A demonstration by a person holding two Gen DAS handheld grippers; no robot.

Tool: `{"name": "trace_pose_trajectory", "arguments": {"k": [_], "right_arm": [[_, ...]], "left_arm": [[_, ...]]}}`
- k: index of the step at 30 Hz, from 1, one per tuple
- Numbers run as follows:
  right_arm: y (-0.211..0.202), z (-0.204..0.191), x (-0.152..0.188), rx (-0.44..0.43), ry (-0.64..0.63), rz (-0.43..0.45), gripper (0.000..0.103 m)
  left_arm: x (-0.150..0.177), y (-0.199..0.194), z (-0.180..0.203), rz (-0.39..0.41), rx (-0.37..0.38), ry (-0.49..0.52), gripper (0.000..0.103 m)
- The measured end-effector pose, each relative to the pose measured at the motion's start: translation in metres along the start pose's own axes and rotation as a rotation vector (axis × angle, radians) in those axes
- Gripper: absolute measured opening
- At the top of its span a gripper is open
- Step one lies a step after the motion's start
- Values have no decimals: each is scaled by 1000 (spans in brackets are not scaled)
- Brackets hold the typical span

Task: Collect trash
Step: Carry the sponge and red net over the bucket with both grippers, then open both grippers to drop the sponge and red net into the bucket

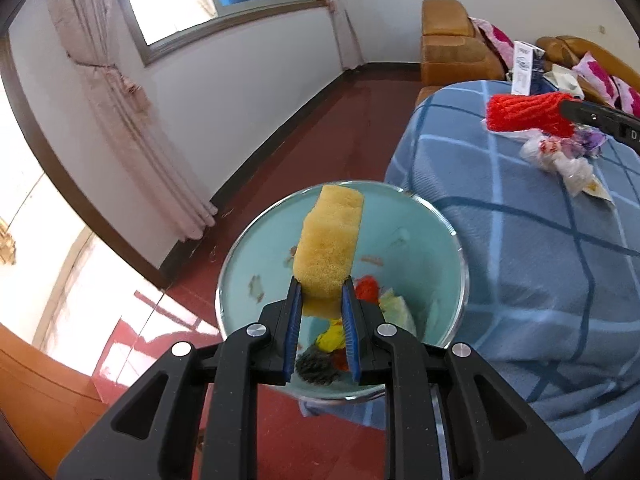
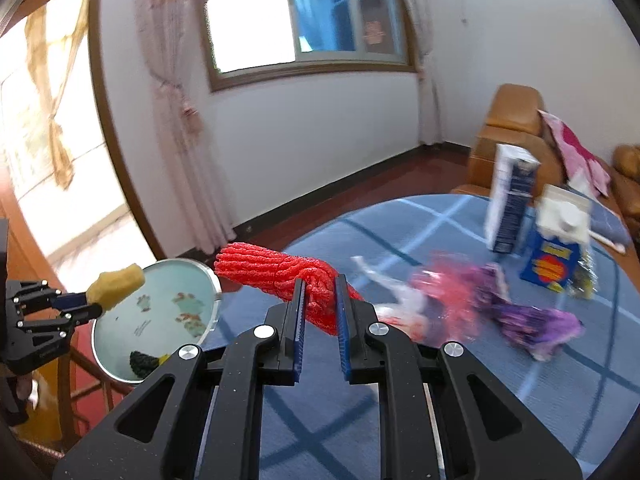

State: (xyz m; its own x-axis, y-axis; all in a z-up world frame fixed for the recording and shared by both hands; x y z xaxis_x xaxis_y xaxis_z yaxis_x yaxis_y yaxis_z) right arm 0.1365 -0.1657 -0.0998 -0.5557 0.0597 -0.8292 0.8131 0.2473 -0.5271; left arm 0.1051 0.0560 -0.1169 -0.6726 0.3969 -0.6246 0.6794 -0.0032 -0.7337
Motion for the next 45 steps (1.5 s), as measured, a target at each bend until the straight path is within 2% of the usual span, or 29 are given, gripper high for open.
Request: {"name": "trace_pose_trajectory", "arguments": {"k": [11, 22, 45], "right_arm": [[34, -50, 0, -39, -117, -45, 15], [58, -86, 10, -69, -210, -98, 15], [60, -96, 13, -80, -240, -106, 15]], "left_arm": [[10, -3, -26, -6, -71, -23, 19], [17, 5, -38, -33, -83, -47, 19], [17, 5, -35, -34, -70, -45, 20]]}}
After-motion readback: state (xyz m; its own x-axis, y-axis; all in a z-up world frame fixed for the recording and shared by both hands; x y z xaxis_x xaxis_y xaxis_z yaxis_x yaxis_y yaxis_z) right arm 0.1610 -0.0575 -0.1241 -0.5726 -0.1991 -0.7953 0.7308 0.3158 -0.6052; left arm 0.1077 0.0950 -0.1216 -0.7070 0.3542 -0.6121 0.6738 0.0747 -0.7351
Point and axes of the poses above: each gripper's, at about its wrist camera, not at the fingertips, and y roughly the way its jaws point, z to its right, x to its underside, the point moved 5 cm from there along y, roughly the way its jaws point, and after that the axes turned 4 degrees about y, right-handed, at the moved point
